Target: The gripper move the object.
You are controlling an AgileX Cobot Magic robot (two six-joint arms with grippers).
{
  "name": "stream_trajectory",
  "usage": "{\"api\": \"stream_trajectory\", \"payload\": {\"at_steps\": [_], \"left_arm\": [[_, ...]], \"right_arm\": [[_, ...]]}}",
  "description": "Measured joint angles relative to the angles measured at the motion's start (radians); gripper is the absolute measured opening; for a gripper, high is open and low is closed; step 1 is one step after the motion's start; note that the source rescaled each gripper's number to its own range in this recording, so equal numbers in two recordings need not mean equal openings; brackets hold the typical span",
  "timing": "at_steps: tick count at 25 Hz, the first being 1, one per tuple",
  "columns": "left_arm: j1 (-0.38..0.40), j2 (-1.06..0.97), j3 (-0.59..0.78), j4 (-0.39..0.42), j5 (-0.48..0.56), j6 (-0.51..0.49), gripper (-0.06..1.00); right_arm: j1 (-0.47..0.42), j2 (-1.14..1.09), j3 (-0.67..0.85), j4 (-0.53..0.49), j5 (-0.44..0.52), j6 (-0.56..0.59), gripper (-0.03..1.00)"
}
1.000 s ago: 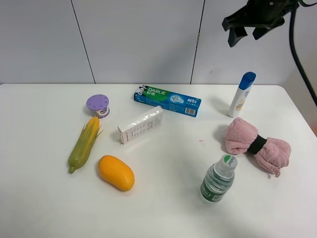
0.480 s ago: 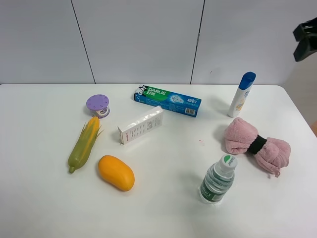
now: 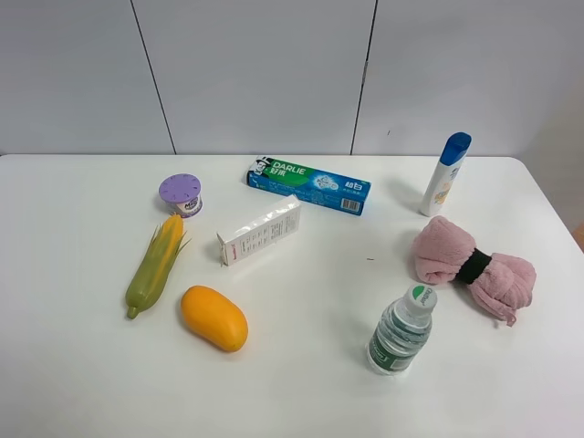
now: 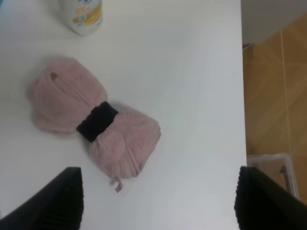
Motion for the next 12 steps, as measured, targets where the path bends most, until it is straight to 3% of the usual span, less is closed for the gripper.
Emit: {"api": "stream_trajectory", "payload": {"at_steps": [3, 5, 9, 12], "left_arm": [[0.000, 0.000, 0.000, 0.000, 0.000, 0.000, 1.00], [0.000, 0.000, 0.000, 0.000, 0.000, 0.000, 1.00], [0.000, 0.000, 0.000, 0.000, 0.000, 0.000, 1.00], [0.000, 0.000, 0.000, 0.000, 0.000, 0.000, 1.00]], "right_arm": [[0.000, -0.146, 0.086, 0.006, -0.057, 0.003, 0.35], [0.000, -0.255, 0.141, 0.006, -0.095, 0.003, 0.41], [0.000, -0.449, 0.250, -0.001, -0.116, 0.003, 0.82], [0.000, -0.580, 0.335, -0.013, -0.110, 0.003, 0.96]]}}
